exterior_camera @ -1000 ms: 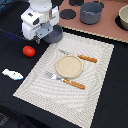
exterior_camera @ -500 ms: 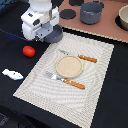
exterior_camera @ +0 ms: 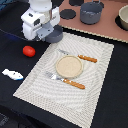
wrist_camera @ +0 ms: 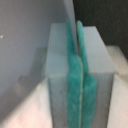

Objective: Place the pan onto the stove and place the fish and sausage into the pan.

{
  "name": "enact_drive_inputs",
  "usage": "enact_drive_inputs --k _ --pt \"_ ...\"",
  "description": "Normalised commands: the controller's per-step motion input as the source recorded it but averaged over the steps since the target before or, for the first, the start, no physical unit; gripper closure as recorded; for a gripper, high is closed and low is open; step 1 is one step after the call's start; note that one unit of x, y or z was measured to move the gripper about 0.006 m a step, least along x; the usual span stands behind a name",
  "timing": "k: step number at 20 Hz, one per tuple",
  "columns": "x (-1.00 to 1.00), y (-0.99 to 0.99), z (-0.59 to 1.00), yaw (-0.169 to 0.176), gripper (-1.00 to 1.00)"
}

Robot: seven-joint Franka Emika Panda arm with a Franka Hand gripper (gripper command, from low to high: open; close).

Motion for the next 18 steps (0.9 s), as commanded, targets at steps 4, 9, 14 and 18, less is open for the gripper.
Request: enact_drive_inputs --k 4,9,14,18 --pt "0.0 0.0 1.0 -0.116 1.0" --pt "0.01 0.2 0.76 -0.116 1.0" --pt "-0.04 0.68 0.25 -0.071 1.0" --pt "-0.03 0.79 0.24 -0.007 1.0"
